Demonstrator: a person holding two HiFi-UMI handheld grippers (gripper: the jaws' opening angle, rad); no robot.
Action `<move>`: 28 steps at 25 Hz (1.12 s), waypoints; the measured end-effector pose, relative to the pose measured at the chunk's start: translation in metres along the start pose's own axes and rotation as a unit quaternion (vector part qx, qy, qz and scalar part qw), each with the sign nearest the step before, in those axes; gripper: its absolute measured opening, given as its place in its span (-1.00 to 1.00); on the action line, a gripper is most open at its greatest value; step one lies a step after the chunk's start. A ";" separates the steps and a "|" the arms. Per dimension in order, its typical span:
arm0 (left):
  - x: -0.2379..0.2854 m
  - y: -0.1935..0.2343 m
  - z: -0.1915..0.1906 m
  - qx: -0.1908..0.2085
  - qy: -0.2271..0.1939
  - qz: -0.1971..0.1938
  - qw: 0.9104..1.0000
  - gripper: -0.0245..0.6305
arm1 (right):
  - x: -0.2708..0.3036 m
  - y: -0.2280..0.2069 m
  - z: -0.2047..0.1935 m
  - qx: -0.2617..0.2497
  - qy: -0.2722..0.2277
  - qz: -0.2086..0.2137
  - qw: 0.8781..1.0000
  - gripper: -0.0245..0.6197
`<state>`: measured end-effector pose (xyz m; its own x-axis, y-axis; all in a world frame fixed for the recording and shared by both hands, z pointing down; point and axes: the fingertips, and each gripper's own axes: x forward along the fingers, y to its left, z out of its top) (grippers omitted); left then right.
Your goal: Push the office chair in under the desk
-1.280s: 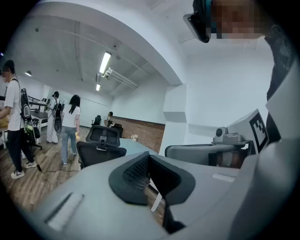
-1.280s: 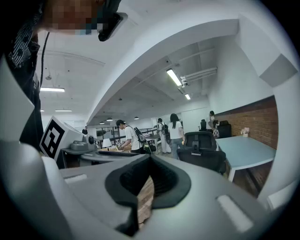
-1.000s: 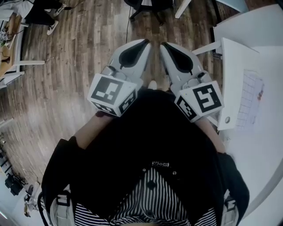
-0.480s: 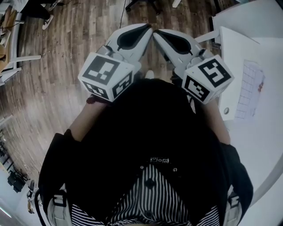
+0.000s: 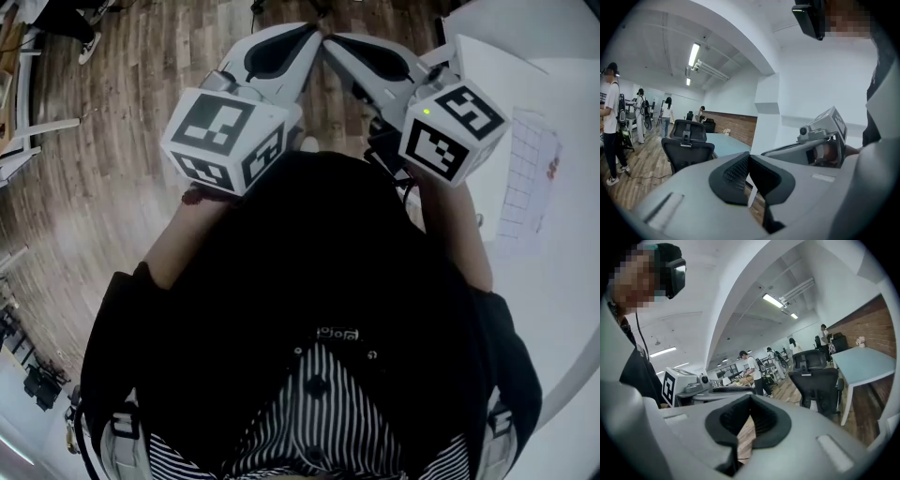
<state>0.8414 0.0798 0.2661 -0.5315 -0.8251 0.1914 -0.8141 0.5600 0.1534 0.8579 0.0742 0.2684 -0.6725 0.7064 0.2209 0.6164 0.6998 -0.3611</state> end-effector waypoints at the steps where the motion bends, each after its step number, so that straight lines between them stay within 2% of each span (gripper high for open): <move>1: 0.003 -0.004 -0.002 0.000 0.000 -0.001 1.000 -0.96 | -0.004 -0.002 -0.002 0.004 -0.001 0.004 1.000 -0.92; 7: 0.024 -0.022 -0.005 0.042 0.007 -0.005 0.999 -0.96 | -0.023 -0.020 -0.006 -0.012 0.000 0.014 1.000 -0.92; 15: 0.041 -0.010 -0.002 0.030 0.007 -0.003 1.000 -0.96 | -0.015 -0.039 0.002 0.009 -0.010 0.029 0.999 -0.92; 18: 0.047 0.000 -0.001 0.025 0.007 -0.009 1.000 -0.96 | -0.008 -0.046 0.005 -0.003 -0.008 0.018 1.000 -0.92; 28: 0.079 0.056 0.016 0.019 0.000 -0.028 0.999 -0.96 | 0.040 -0.083 0.033 0.001 -0.004 -0.005 1.000 -0.92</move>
<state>0.7502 0.0443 0.2741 -0.4847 -0.8554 0.1826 -0.8512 0.5094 0.1268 0.7664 0.0404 0.2769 -0.6824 0.6981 0.2168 0.6082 0.7068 -0.3613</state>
